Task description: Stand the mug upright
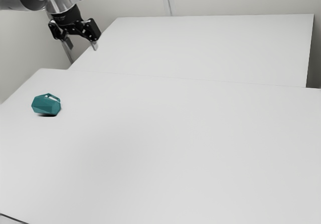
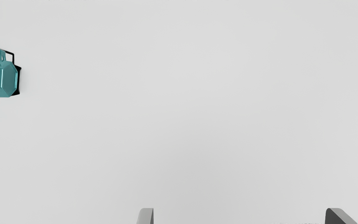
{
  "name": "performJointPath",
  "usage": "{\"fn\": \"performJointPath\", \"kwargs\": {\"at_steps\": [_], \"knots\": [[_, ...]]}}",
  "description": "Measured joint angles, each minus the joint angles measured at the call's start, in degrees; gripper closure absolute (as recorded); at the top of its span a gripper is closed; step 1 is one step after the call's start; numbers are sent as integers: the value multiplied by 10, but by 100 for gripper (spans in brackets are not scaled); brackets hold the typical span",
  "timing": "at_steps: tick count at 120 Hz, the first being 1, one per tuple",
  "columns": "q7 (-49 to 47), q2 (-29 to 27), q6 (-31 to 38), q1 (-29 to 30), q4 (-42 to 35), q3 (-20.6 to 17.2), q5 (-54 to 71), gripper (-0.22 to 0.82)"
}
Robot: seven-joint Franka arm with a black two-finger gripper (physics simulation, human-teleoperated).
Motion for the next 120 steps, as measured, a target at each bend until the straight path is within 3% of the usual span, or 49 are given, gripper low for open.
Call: {"fn": "performJointPath", "kwargs": {"at_steps": [56,87,106,120], "knots": [[28,-11,-8,31,-7,1,-10,0],[44,3,-22,220,-29,1,-66,0],[82,68,-6,325,-20,3,-116,0],[126,126,19,353,-2,9,-153,0]]}}
